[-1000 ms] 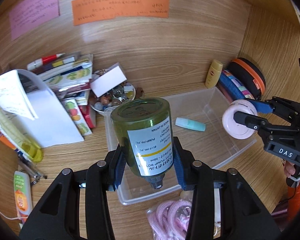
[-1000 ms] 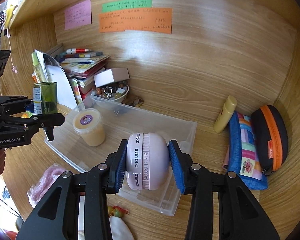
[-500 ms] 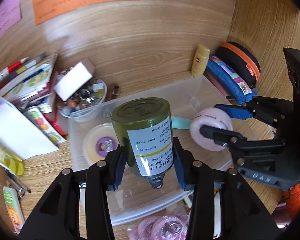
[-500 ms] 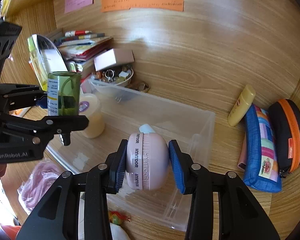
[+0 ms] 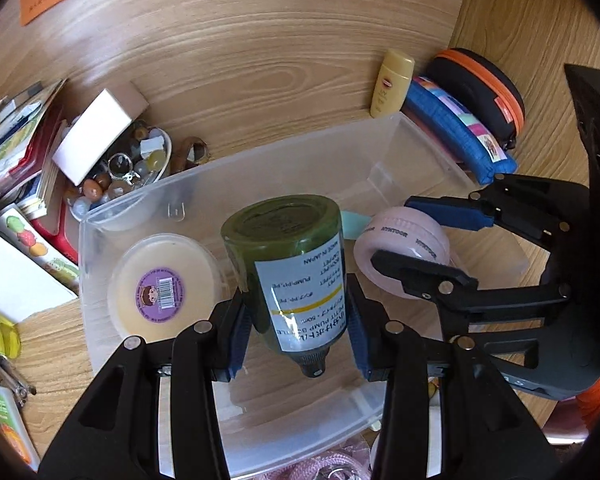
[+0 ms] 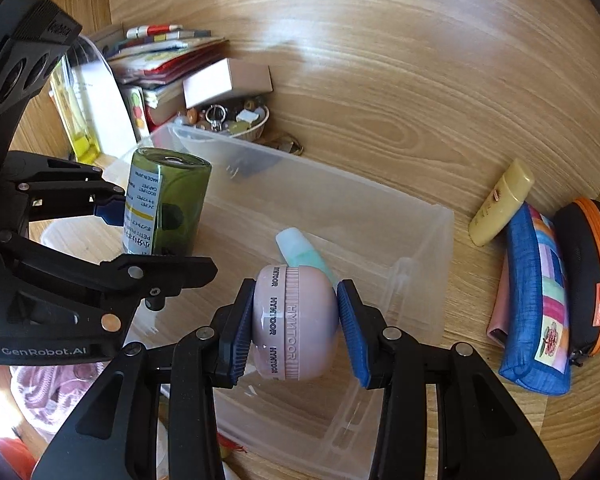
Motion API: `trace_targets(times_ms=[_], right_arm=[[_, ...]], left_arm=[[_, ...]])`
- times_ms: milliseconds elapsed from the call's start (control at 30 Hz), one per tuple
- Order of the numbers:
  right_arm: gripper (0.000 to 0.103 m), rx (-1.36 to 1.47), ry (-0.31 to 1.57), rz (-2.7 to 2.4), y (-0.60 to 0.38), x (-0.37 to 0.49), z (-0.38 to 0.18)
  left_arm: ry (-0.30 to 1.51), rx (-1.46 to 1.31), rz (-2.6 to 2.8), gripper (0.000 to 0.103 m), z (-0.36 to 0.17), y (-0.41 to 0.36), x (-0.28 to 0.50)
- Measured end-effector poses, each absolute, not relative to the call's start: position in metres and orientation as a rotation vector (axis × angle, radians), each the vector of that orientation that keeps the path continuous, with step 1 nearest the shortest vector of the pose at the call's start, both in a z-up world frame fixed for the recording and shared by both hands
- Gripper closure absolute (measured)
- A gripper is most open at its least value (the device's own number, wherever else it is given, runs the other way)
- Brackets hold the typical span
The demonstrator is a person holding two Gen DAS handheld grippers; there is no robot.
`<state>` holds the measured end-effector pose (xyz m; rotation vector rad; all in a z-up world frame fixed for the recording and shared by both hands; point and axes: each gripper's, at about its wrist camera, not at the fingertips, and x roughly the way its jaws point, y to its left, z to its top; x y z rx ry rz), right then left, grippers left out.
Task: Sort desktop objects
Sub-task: 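Lift both items over the clear box and release them inside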
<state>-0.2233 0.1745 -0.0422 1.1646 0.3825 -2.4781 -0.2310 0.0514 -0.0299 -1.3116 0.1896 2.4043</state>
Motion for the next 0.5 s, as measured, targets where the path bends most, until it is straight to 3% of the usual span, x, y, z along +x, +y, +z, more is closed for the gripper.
trace_targets(times_ms=[500], right_arm=[[0.066,1.176,0.455,-2.494,0.172,-0.227,-0.047]], left_arm=[[0.237,-1.331,2.366,0.061,-0.04,0.06,-0.238]])
